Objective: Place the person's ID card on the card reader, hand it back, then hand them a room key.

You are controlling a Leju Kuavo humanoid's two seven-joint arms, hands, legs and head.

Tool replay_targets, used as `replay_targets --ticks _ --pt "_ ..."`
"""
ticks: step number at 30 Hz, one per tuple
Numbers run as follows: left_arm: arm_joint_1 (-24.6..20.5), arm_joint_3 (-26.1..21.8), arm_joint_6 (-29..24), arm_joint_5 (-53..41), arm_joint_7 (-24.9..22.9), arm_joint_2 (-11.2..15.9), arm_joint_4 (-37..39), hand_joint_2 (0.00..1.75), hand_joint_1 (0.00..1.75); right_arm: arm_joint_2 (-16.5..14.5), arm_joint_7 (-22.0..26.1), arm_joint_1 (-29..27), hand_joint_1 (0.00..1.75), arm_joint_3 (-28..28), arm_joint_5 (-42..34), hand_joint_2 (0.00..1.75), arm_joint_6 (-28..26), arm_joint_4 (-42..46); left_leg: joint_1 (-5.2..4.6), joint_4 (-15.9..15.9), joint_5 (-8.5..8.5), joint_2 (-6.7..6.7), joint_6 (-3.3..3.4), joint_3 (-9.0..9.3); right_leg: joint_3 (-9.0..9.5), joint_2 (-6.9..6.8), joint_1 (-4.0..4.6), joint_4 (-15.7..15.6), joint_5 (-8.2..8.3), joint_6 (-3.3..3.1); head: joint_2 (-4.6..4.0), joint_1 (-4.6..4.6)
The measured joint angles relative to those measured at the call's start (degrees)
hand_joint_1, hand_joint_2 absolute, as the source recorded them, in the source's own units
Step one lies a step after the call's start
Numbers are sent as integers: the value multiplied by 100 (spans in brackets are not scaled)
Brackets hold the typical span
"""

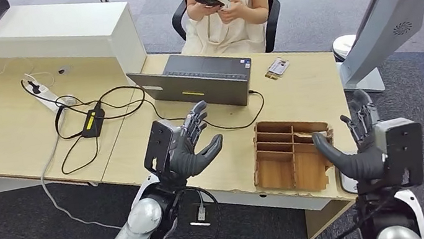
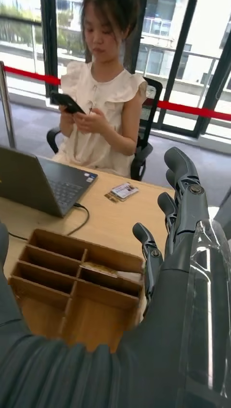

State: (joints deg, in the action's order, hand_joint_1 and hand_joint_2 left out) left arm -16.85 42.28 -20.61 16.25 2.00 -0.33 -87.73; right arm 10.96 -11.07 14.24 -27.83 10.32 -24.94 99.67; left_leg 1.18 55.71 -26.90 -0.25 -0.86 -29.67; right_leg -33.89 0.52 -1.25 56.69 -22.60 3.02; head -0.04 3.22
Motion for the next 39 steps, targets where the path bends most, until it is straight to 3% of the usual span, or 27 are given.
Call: replay_targets --ticks 7,14,29,39 --pt "-18 -2 39 -65 32 -2 -9 175 0 134 -439 249 0 -38 2492 175 1047 -437 0 0 0 -1 0 -1 0 -1 0 0 0 0 0 -1" --pt "-20 -15 154 -116 74 -3 -41 175 0 204 -444 338 0 -102 3738 175 1407 -1032 0 0 0 -2 0 -2 0 -2 0 0 0 0 0 0" --pt "-63 -54 274 -129 102 -56 -48 175 0 241 -416 503 0 -296 4179 175 1584 -1696 0 0 0 -2 0 -1 -1 -1 0 0 0 0 0 1" --pt "-211 -31 340 -30 108 -133 -39 175 0 185 -16 946 0 -438 4465 175 614 -2651 0 1 0 -2 0 -1 0 -1 0 0 0 0 0 1"
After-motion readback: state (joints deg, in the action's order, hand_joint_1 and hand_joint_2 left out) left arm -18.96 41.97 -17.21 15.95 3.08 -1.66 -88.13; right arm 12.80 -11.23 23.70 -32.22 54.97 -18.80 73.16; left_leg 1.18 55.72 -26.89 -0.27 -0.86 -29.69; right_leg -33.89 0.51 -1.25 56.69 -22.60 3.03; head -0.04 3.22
